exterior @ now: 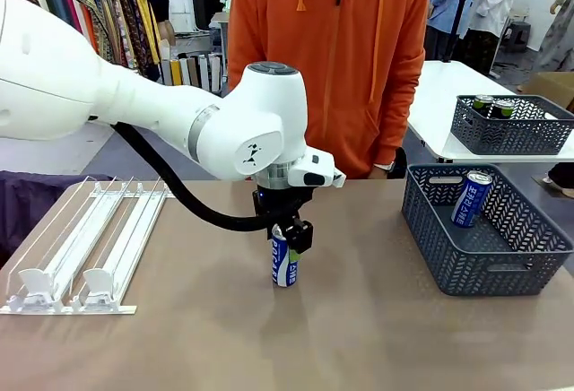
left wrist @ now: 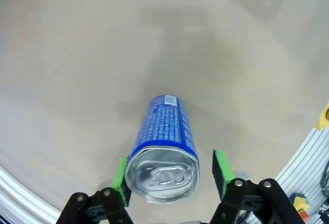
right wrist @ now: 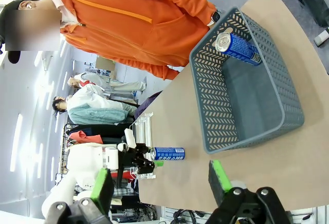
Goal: Retrieve and store the cans from the dispenser.
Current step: Pick up one can from the Automatic Can Dispenser and place it in the middle of the table.
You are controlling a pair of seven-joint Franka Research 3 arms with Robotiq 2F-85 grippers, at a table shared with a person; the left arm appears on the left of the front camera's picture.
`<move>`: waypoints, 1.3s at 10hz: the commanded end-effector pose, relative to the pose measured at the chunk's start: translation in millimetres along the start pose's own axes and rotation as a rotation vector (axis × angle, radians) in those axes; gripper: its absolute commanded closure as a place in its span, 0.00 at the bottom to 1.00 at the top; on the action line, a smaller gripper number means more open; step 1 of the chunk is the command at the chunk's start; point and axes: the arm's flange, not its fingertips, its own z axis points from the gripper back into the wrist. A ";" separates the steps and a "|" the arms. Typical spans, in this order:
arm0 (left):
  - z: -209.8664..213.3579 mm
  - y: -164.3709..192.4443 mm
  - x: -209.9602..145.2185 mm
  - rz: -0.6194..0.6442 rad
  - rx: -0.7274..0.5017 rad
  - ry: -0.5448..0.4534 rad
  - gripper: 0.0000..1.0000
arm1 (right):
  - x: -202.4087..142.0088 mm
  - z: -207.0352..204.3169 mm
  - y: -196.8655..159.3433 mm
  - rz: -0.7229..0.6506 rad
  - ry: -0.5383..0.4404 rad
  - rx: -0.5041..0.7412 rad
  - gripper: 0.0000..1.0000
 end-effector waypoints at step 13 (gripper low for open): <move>178.8 246.8 -457.0 0.804 -0.622 -0.755 0.00 | 2.4 -1.1 0.7 0.022 -0.015 0.038 0.00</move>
